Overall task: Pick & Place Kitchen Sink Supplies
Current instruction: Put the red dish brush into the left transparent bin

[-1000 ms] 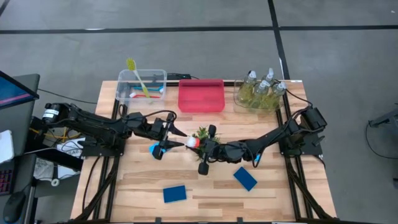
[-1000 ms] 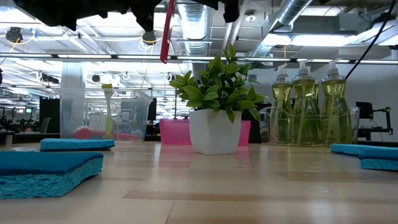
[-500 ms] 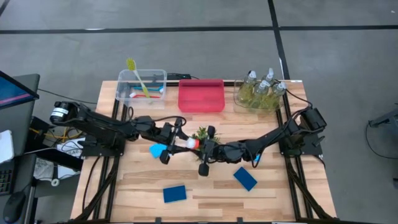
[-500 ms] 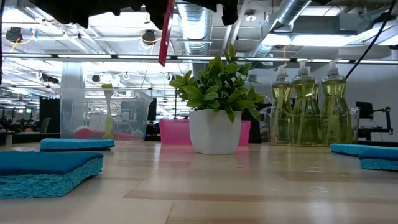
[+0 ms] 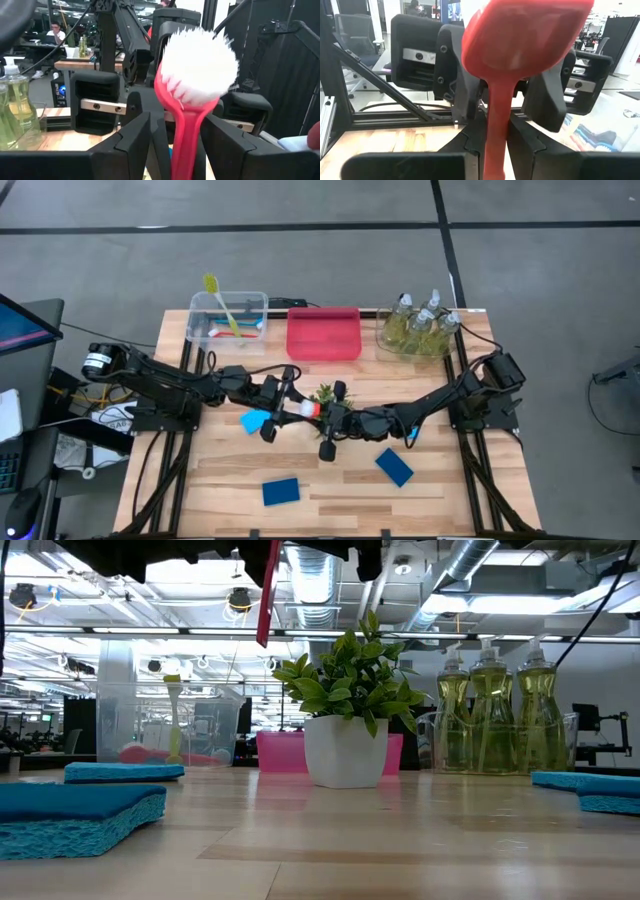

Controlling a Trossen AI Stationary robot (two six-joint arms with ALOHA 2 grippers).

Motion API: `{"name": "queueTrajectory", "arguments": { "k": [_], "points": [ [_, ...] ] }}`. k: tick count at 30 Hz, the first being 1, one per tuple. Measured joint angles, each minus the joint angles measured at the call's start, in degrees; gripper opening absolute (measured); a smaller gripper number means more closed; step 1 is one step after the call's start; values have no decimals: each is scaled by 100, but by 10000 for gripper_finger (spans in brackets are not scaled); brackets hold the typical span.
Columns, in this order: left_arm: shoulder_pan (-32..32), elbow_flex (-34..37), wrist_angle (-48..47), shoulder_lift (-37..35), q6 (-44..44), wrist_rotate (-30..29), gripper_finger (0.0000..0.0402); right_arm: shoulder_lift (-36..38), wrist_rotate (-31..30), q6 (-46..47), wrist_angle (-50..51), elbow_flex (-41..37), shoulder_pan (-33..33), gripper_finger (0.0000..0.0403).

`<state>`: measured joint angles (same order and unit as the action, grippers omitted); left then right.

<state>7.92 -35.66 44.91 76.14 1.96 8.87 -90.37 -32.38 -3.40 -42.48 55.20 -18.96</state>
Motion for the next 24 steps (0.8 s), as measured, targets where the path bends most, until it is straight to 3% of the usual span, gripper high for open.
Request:
{"name": "queueTrajectory", "arguments": {
  "k": [4,14,24],
  "points": [
    [0,0,1,-2,0,-1,150,0,0,0,5,0,0,53],
    [4,2,13,-6,-50,19,52,0,0,23,7,0,-2,64],
    [2,2,13,-6,-22,6,69,2,-4,-8,13,0,0,65]
  ]
}}
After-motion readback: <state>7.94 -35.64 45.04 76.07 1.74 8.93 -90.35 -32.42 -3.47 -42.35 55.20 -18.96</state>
